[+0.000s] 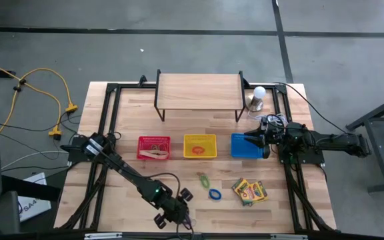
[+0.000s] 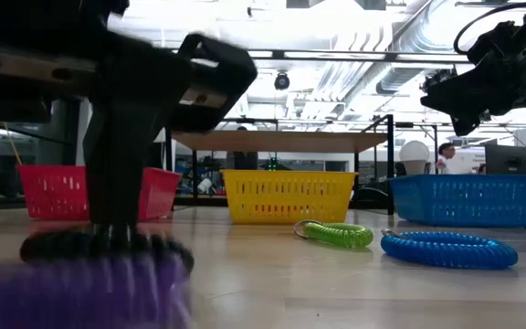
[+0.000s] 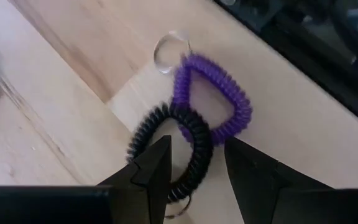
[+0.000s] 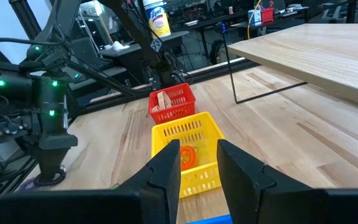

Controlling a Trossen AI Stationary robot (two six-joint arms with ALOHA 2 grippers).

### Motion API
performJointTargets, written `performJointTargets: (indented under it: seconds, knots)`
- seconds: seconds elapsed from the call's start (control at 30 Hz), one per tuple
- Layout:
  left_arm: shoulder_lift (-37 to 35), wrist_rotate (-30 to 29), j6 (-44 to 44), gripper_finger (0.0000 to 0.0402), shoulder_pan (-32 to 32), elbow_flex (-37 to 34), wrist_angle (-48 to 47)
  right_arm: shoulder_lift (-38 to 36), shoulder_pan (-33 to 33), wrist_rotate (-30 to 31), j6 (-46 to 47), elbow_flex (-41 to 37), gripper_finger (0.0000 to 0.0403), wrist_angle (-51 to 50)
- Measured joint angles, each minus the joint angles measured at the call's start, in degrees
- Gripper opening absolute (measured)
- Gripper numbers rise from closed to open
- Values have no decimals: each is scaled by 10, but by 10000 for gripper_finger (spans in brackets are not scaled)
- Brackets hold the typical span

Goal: Pick & Place Office Desk Supplies
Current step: Put the black spring keychain into the yellow bin

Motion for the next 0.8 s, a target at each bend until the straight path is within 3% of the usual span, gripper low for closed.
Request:
performJointTargets:
  seconds: [0.27,0.57,0.8]
  knots:
    - [1,0,-4,140,0,0,-1,0,0,0,0,0,94,0]
    - [1,-2,-8,88,0,0,-1,0,0,0,0,0,94,0]
    - [1,-2,-8,74,0,-1,-1,0,0,0,0,0,94,0]
